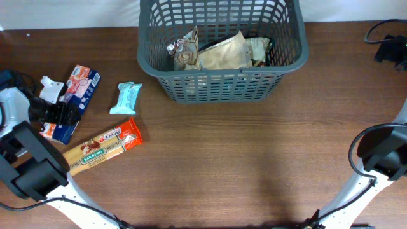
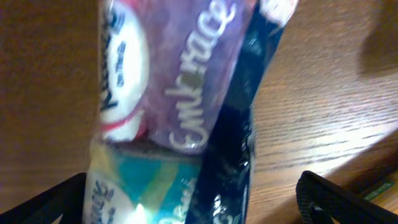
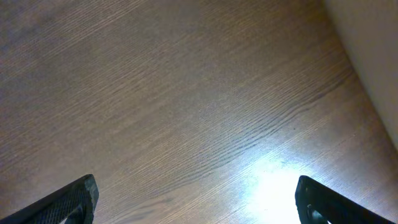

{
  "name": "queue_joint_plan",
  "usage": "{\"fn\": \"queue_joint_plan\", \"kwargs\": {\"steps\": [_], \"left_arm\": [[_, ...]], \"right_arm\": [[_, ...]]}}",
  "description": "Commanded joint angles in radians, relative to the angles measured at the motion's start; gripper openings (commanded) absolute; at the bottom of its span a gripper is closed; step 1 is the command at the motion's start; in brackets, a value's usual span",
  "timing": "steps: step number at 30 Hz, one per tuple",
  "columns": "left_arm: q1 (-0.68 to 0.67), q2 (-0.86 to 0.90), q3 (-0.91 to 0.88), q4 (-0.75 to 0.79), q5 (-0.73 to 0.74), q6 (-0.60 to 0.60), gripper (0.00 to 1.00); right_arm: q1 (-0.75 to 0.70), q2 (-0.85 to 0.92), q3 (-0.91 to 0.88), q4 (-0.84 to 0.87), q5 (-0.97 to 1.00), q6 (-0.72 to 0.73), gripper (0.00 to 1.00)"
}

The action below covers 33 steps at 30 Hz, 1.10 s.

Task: Pack container
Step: 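Lift the Kleenex pack with the left gripper and swing toward basket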

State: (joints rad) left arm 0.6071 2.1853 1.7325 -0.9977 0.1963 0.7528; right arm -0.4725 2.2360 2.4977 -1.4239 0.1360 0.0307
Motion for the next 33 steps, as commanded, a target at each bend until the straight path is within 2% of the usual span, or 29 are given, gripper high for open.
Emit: {"fn": "queue_joint_plan", "kwargs": {"steps": [1,10,14,33], "left_arm": [[0.000,0.021,0.006,0.016,0.071,0.020,0.99],[0.005,0.025,0.002,0.022,-0.003,0.019,0.99],[0.006,0.025,0.002,0.044,-0.021,-0.023,0.99],[0.005,0.028,-0.050,0.063,0.016,-0.033,0.99]], "right_arm": [[0.001,-0.004,-0.002,0.003,-0.002,0.012,0.99],[0.001,-0.004,-0.002,0.003,-0.002,0.012,0.99],[0.001,-0.004,-0.002,0.003,-0.002,0.012,0.99],[0.001,-0.004,-0.002,0.003,-0.002,0.012,0.99]]}}
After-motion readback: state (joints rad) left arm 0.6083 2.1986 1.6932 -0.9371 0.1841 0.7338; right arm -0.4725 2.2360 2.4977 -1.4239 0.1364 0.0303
